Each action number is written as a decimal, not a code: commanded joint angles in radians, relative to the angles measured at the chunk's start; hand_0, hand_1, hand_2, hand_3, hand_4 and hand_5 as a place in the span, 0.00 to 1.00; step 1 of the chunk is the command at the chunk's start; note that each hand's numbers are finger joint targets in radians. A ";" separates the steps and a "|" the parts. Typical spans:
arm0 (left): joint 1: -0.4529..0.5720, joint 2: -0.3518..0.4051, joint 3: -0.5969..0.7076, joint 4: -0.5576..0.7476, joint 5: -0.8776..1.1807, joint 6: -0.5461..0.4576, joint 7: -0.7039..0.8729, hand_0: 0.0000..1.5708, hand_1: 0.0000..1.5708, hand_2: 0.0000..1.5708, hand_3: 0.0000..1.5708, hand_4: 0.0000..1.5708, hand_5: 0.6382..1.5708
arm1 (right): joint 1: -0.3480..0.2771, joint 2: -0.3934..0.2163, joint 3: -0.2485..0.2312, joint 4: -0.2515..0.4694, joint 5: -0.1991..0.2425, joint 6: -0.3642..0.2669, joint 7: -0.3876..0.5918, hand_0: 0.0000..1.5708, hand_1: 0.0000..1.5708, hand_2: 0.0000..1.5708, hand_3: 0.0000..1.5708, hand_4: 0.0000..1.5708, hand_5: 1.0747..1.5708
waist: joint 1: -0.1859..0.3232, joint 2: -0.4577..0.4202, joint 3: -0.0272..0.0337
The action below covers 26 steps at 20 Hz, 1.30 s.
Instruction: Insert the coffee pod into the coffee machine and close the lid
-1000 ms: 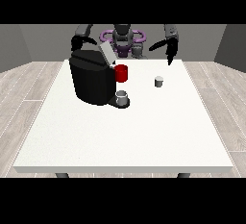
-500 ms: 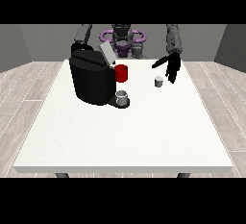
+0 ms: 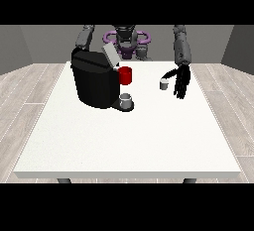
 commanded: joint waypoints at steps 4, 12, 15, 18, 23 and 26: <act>-0.095 0.046 -0.019 0.131 -0.071 -0.038 -0.055 0.00 0.00 0.00 0.00 0.00 1.00 | -0.044 -0.001 -0.013 0.065 0.021 -0.026 -0.055 0.00 0.00 0.00 0.00 0.21 1.00 | 0.009 0.051 0.0003; -0.117 -0.029 -0.034 0.185 -0.107 -0.023 -0.003 0.00 0.00 0.20 0.00 0.00 1.00 | -0.100 -0.040 -0.084 0.124 -0.041 0.004 -0.029 0.00 0.00 0.00 0.00 0.25 1.00 | 0.019 0.018 0.0007; -0.098 -0.005 -0.015 0.233 -0.106 -0.018 -0.088 0.00 0.00 0.25 0.00 0.00 1.00 | -0.013 0.006 -0.012 0.063 -0.003 -0.008 -0.059 0.00 0.00 0.00 0.00 0.24 1.00 | -0.011 0.026 0.0001; -0.114 0.009 -0.036 0.217 -0.128 -0.046 -0.114 0.44 0.44 0.55 0.50 0.00 1.00 | -0.032 0.020 -0.012 0.102 0.014 -0.040 -0.059 0.00 0.00 0.00 0.00 0.26 1.00 | 0.016 0.019 0.0003; -0.159 -0.036 -0.061 0.226 -0.194 0.043 -0.065 0.68 0.68 0.72 0.71 0.00 1.00 | -0.087 -0.023 -0.052 0.117 -0.028 -0.005 -0.007 0.00 0.00 0.00 0.00 0.21 1.00 | -0.025 0.009 0.0002; -0.152 -0.075 -0.080 0.226 -0.214 0.050 -0.036 0.75 0.75 0.77 0.69 0.00 1.00 | -0.085 -0.007 -0.032 0.118 -0.017 -0.016 0.016 0.00 0.00 0.00 0.00 0.20 1.00 | -0.029 -0.028 0.0004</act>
